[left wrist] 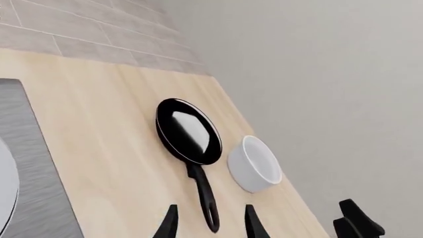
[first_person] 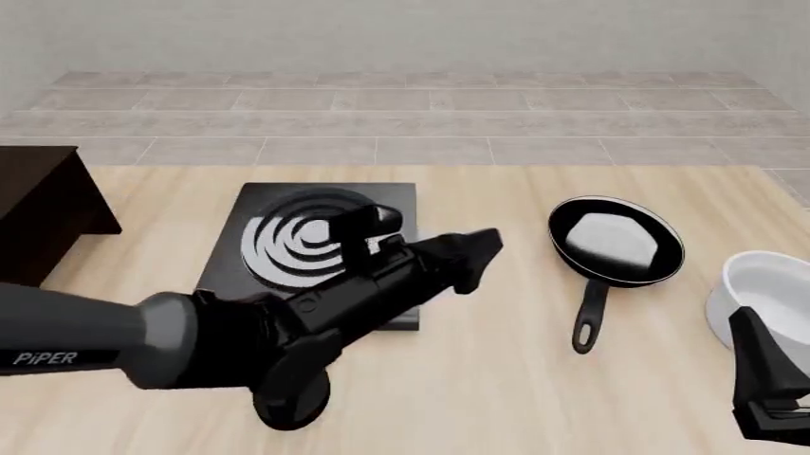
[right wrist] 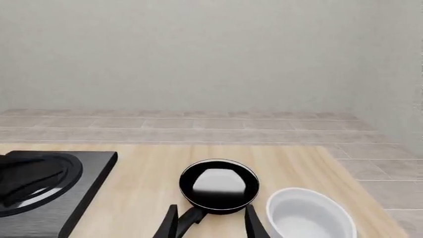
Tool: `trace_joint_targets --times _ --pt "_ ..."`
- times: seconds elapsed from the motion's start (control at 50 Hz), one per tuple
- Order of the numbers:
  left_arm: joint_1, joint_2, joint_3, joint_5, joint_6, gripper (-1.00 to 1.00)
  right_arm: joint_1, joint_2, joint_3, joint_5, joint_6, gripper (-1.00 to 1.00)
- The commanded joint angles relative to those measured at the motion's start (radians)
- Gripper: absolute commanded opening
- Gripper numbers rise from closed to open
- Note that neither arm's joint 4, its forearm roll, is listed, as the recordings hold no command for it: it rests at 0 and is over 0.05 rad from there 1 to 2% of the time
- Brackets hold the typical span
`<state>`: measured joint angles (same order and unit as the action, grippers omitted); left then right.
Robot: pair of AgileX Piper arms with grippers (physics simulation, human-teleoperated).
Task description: Put the frying pan on top of the cabinet.
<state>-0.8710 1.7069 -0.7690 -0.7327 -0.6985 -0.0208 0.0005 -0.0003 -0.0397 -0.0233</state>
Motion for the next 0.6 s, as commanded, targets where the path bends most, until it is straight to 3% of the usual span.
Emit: trace_joint_targets --times 0.02,0.6 --pt "0.005 0.12 -0.078 -0.005 -0.011 1.0 -0.003 0.0 0.0 -0.001 0.002 1.0" --pt "-0.041 0.273 -0.203 0.046 -0.005 1.0 -0.009 0.0 0.0 0.0 0.005 1.0"
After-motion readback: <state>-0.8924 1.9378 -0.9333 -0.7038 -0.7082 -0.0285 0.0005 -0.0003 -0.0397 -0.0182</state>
